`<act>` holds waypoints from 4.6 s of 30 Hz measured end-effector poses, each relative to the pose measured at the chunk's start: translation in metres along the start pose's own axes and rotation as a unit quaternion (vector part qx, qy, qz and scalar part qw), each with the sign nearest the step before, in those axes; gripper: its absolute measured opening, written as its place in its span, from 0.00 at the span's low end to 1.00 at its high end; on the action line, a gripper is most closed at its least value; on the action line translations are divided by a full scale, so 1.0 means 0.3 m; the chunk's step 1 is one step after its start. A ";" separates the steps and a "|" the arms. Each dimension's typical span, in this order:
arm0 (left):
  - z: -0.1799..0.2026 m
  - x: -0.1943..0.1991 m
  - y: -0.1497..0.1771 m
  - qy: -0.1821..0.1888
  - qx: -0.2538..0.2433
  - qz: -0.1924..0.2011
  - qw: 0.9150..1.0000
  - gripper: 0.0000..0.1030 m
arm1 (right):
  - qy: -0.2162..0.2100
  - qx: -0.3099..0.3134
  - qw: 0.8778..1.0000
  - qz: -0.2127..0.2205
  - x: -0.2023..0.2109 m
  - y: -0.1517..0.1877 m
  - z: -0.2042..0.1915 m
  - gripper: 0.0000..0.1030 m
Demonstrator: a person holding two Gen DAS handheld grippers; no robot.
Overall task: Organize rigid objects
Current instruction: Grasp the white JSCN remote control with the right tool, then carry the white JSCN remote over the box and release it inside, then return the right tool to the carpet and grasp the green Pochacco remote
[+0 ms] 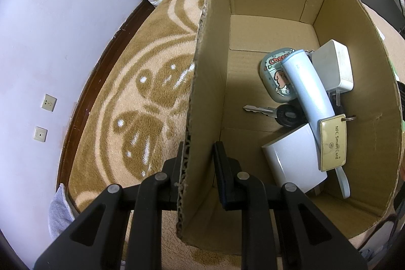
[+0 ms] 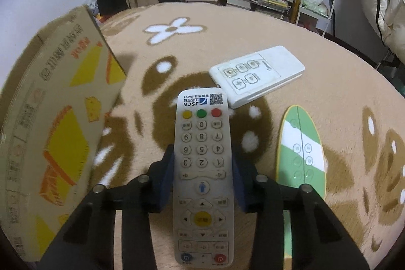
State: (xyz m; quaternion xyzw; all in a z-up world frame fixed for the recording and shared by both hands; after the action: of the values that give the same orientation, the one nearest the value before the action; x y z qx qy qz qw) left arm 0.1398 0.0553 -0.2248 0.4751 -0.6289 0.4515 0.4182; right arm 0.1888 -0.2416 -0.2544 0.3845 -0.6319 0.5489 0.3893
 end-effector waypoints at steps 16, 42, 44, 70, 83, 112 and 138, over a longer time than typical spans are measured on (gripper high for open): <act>-0.003 -0.001 -0.001 -0.001 -0.001 0.000 1.000 0.19 | -0.071 -0.003 0.995 0.076 0.262 -0.103 -0.178 0.42; -0.007 -0.002 -0.001 0.001 0.001 -0.001 1.000 0.19 | -0.173 0.030 0.981 0.079 0.341 -0.110 -0.521 0.42; -0.006 -0.001 -0.001 0.001 0.001 -0.001 1.000 0.19 | -0.173 0.028 0.982 0.074 0.323 -0.108 -0.521 0.42; -0.004 -0.011 0.004 -0.003 0.000 -0.004 1.000 0.20 | -0.097 0.023 0.987 0.124 0.358 -0.169 -0.329 0.83; -0.003 -0.012 0.004 -0.003 0.000 -0.004 1.000 0.20 | -0.003 -0.065 0.993 0.099 0.276 -0.143 0.089 1.00; -0.003 -0.011 0.003 -0.002 0.000 -0.005 1.000 0.20 | 0.032 -0.124 0.992 0.001 0.016 0.077 0.318 0.78; -0.002 -0.012 0.002 -0.002 0.000 -0.005 1.000 0.20 | 0.033 -0.083 0.996 0.012 0.064 0.047 0.201 0.59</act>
State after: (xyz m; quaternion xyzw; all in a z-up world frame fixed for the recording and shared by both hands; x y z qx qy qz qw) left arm 0.1400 0.0568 -0.2282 0.4794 -0.6276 0.4481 0.4190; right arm 0.1639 -0.3012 -0.2482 0.3254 -0.6667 0.5114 0.4337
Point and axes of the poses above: each gripper's, at about its wrist camera, not at the fingertips, and x roughly against the way its jaws point, z to its right, y to its underside, the point moved 10 cm from there along -x, roughly the way its jaws point, and after that the axes turned 8 degrees about -z, right-handed, at the moved point
